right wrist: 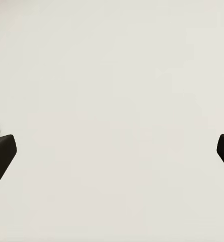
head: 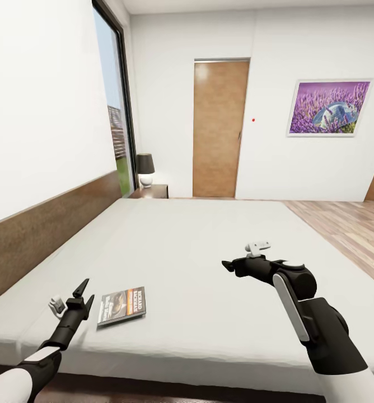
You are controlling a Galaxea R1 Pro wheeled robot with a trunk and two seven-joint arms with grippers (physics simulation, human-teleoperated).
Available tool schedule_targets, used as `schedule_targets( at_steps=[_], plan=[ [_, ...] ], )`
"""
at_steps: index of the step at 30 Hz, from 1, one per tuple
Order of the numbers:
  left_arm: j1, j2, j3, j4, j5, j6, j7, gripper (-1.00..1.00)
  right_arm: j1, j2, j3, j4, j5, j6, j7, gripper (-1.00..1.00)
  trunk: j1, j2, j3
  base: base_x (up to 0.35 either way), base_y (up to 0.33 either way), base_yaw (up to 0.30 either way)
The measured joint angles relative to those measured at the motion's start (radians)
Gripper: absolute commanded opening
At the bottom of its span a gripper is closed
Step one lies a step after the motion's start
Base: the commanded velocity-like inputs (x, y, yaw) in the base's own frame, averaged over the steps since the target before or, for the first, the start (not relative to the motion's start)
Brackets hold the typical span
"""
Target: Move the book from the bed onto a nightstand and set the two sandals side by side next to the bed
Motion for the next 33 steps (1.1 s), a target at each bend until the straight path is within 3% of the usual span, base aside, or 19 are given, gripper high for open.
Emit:
schedule_targets(
  at_steps=[30, 33],
  plan=[
    [-0.048, 0.002, 0.0, 0.0, 0.001, 0.0, 0.159, 1.0, 0.0, 0.0, 0.0, 0.0, 0.0, 0.004, 0.0, 1.0, 0.0, 0.0, 0.0, 0.0, 0.0, 0.0],
    [-0.049, 0.002, 0.0, 0.0, 0.001, 0.0, 0.166, 1.0, -0.002, 0.0, 0.001, 0.0, 0.0, 0.005, 0.0, 1.0, 0.011, -0.021, -0.009, 0.0, 0.0, 0.0]
  ],
)
